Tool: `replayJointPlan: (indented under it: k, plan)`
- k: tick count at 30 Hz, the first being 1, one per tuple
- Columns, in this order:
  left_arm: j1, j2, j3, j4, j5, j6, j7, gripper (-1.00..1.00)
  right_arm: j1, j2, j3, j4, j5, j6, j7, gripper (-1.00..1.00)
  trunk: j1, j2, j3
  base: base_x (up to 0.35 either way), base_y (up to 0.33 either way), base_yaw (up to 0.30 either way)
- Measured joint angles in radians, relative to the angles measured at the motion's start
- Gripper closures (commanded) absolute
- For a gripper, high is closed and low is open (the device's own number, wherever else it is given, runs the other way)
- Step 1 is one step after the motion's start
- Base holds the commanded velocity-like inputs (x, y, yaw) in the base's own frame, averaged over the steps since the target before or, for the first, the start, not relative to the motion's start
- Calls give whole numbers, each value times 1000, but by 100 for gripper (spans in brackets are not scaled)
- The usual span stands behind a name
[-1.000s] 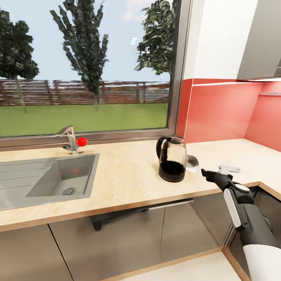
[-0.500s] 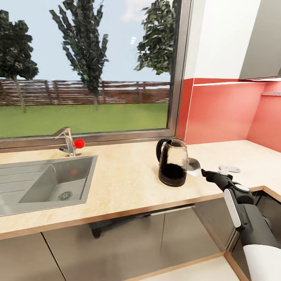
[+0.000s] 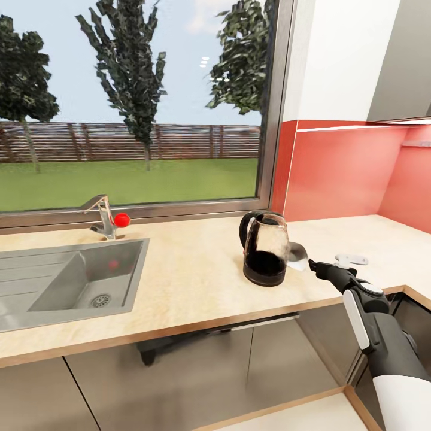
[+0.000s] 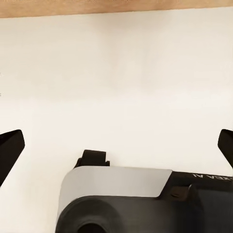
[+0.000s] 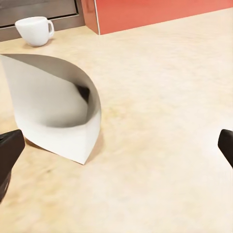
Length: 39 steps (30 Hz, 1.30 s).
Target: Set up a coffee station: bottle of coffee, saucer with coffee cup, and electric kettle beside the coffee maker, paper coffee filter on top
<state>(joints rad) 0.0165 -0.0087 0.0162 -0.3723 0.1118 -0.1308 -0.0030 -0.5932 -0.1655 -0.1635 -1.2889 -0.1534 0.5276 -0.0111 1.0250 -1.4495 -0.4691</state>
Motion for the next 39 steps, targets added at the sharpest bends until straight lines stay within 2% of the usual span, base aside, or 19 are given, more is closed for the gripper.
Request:
replayJointPlan:
  k: [33, 39]
  plan:
    - [0, 0, -1, 4, 0, -9, 2, -100, 1, 2, -1, 4, 0, -3, 0, -100, 0, 0, 0, 78, -23, 0]
    - [0, 0, -1, 4, 0, -9, 2, -100, 2, 3, 5, 63, 1, -22, 0, -100, 0, 0, 0, 7, -1, 0]
